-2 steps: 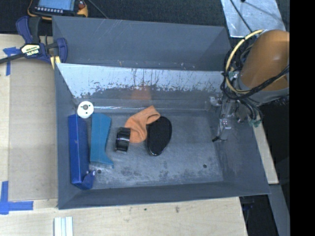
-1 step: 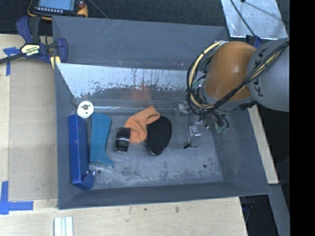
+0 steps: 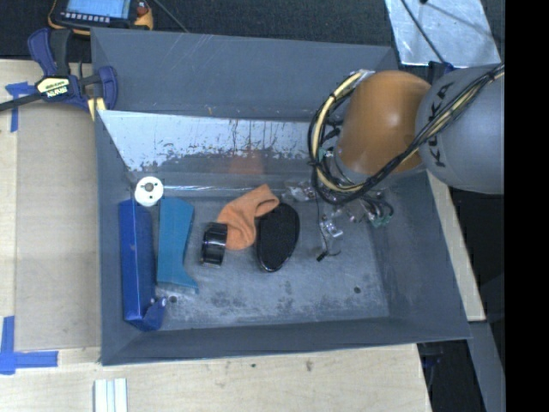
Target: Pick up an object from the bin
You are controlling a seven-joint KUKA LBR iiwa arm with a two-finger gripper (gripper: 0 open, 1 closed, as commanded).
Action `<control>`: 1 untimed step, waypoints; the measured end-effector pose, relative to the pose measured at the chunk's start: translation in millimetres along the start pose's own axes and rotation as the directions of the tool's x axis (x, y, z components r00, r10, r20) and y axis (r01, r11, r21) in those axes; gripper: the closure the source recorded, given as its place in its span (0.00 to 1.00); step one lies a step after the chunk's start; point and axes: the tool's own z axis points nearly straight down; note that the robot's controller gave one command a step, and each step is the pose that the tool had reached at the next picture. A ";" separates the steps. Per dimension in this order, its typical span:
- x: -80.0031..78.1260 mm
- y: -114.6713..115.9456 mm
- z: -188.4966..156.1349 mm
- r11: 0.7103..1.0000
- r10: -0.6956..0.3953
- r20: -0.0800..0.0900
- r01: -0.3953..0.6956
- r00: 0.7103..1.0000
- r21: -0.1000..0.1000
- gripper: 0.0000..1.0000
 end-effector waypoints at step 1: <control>-9.2 20.1 -17.5 1.000 -0.007 0.002 0.007 1.000 0.003 0.00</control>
Offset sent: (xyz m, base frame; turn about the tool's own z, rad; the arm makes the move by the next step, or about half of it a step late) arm 0.0096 0.0454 -0.0332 -0.3588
